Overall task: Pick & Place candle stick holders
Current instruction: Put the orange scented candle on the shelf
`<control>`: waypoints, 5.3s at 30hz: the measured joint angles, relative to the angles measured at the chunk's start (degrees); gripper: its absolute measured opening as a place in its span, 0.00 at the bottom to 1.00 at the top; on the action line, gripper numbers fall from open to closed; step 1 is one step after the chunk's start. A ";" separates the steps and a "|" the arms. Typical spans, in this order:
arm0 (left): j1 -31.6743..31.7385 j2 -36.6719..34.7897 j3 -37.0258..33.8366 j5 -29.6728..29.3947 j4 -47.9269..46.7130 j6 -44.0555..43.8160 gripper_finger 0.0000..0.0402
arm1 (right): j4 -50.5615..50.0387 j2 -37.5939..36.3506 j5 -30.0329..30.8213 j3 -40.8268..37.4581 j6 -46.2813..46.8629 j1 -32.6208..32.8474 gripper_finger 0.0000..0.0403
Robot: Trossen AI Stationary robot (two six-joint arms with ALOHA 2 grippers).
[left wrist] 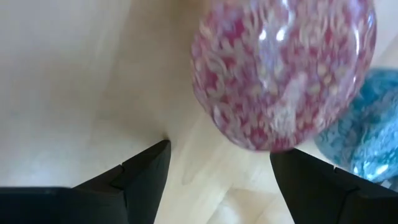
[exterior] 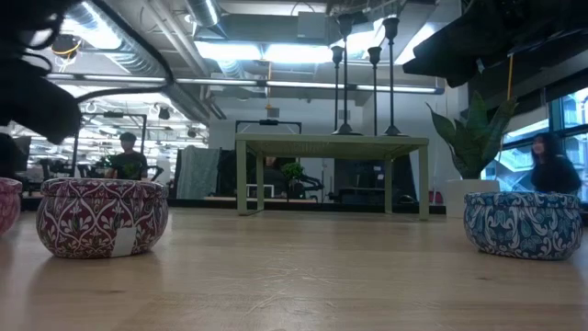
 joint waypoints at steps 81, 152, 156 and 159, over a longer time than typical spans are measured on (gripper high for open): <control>8.79 -0.22 10.36 -9.06 -7.60 21.53 0.78 | -0.15 0.00 -1.09 -0.02 -1.46 0.02 0.56; 3.17 6.60 10.62 -16.89 -2.12 26.06 0.72 | 0.22 0.00 -4.04 -0.02 -1.49 0.00 0.56; 5.51 6.62 14.85 -16.60 -6.83 29.35 0.72 | 0.24 0.00 -4.02 -0.02 -1.49 0.02 0.56; 8.00 6.60 20.14 -17.45 -14.36 35.23 0.72 | 0.23 0.00 -3.87 -0.02 -1.49 0.02 0.56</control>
